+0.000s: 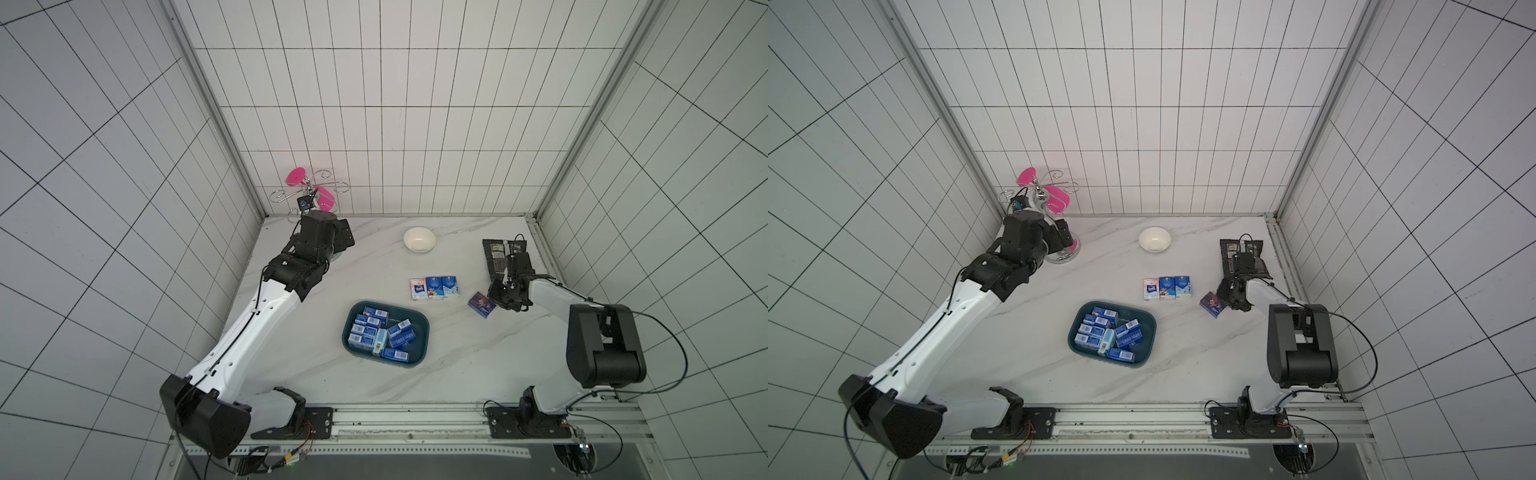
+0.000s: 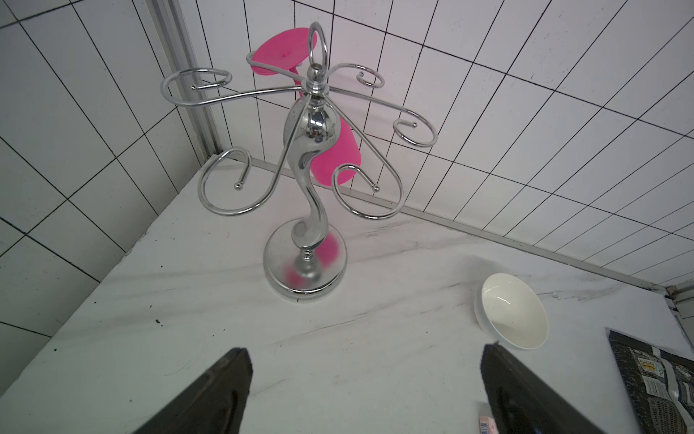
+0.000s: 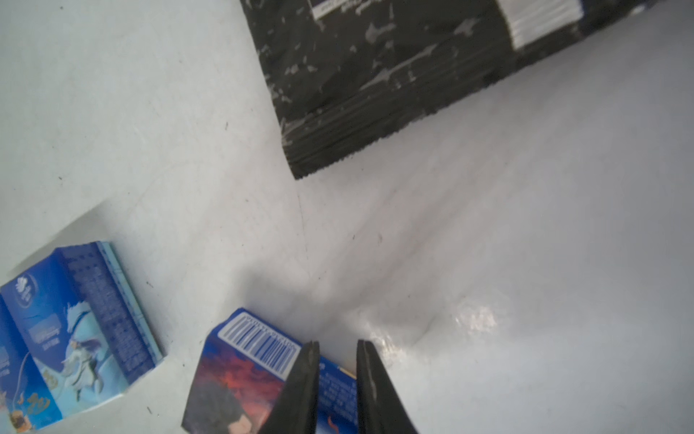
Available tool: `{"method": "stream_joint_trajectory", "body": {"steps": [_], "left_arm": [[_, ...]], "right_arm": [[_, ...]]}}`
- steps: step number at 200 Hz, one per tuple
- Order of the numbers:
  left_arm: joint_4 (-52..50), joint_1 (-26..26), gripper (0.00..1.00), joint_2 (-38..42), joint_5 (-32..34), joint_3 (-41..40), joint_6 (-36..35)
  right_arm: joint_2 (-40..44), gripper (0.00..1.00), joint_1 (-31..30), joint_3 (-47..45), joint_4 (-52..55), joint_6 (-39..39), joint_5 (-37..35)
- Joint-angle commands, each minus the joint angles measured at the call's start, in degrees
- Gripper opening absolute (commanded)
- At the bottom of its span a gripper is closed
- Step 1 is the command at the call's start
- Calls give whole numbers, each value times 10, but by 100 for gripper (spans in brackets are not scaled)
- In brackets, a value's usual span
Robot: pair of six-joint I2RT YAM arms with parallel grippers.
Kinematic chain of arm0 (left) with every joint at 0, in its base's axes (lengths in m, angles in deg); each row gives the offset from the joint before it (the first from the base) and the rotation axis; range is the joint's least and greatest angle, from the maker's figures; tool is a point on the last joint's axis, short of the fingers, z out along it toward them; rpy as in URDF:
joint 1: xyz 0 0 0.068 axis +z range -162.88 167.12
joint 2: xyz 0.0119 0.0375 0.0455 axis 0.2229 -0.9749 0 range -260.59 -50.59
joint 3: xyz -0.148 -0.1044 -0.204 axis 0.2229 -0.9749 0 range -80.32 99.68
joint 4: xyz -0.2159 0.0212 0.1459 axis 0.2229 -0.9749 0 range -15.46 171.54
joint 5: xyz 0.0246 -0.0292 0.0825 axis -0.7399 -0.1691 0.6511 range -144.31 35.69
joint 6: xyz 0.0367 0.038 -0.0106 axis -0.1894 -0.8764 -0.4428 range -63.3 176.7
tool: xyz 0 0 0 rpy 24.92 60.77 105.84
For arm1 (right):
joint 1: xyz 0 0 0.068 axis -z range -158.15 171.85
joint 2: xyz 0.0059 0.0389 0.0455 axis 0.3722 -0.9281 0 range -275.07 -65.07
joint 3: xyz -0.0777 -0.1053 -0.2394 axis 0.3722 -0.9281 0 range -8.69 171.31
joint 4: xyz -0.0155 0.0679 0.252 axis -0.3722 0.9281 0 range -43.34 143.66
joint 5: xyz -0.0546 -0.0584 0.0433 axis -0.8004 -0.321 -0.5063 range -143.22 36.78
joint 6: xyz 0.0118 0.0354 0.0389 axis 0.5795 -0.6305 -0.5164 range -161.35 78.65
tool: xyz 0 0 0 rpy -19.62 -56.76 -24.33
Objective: Take the pocket tissues out of the storage box
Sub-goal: Move the pocket tissues to the center of the board.
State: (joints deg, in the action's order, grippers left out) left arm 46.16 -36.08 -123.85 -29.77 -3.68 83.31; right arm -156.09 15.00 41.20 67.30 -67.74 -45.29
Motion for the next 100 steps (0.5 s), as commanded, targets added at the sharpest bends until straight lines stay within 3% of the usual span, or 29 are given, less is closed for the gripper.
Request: {"method": "stream_joint_trajectory", "body": {"steps": [1,29,65,100], "left_arm": [[4,1,98,10,5,5,-3],[3,1,99,12,3,3,4],[1,-1,98,18,8,-5,4],[-1,0,99,16,12,0,-2]], "right_arm": [[27,22,-8,-26,-5,-8,22],[28,23,-14,-37,-9,-14,44],[45,25,-33,-36,5,-7,21],[72,47,-33,-16,44,24,-11]]}}
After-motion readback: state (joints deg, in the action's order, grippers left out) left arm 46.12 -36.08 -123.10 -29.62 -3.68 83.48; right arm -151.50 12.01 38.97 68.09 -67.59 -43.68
